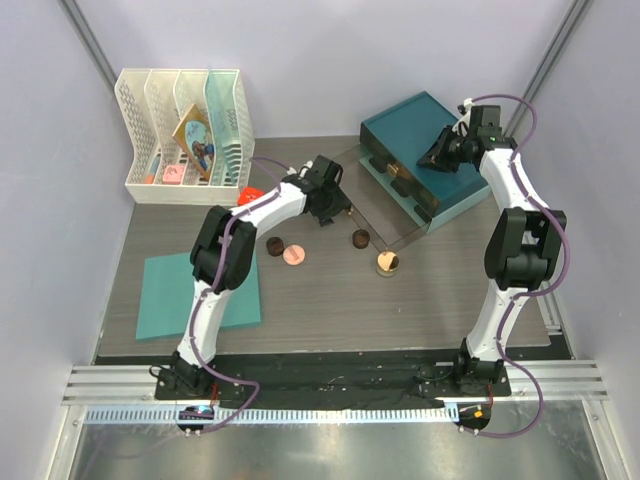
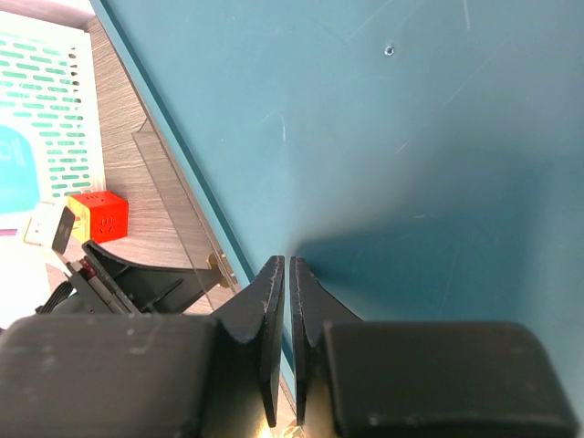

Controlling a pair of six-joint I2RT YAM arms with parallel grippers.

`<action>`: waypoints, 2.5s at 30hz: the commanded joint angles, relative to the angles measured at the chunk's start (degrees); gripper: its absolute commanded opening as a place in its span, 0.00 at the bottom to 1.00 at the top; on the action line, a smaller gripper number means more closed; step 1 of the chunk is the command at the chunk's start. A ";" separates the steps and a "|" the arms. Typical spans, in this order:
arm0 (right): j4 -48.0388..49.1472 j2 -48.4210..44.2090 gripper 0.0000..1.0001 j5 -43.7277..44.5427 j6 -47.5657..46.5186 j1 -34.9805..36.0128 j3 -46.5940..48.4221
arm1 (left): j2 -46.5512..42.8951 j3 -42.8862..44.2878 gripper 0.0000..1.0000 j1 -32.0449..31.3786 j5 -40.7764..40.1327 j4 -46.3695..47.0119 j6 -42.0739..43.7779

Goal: Organize the makeup

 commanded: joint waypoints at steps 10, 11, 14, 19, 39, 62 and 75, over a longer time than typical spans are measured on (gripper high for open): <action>-16.26 7.12 0.14 6.77 -2.75 0.72 -6.03 | -8.47 -3.77 0.68 1.28 -2.87 -1.56 8.57; -16.26 6.77 0.13 6.85 -2.75 0.72 -6.20 | -9.54 -3.94 0.73 1.19 -2.60 -0.42 10.40; -16.00 6.68 0.14 6.94 -2.75 0.80 -6.64 | -13.66 -3.95 0.79 1.02 -2.33 1.79 13.92; -16.00 6.50 0.14 6.94 -2.75 0.81 -6.82 | -18.77 -1.40 0.82 1.02 -7.41 -6.61 21.13; -15.47 7.12 0.14 6.68 -2.58 1.77 -7.70 | -31.79 -21.09 0.94 6.55 -14.29 -23.08 25.09; -15.56 6.94 0.14 7.03 -3.10 1.86 -8.14 | -14.65 -14.23 0.77 7.26 -10.16 -19.13 29.40; -16.53 7.73 0.14 7.56 -3.46 1.86 -6.65 | -10.51 -12.65 0.66 7.78 -9.72 -21.15 30.37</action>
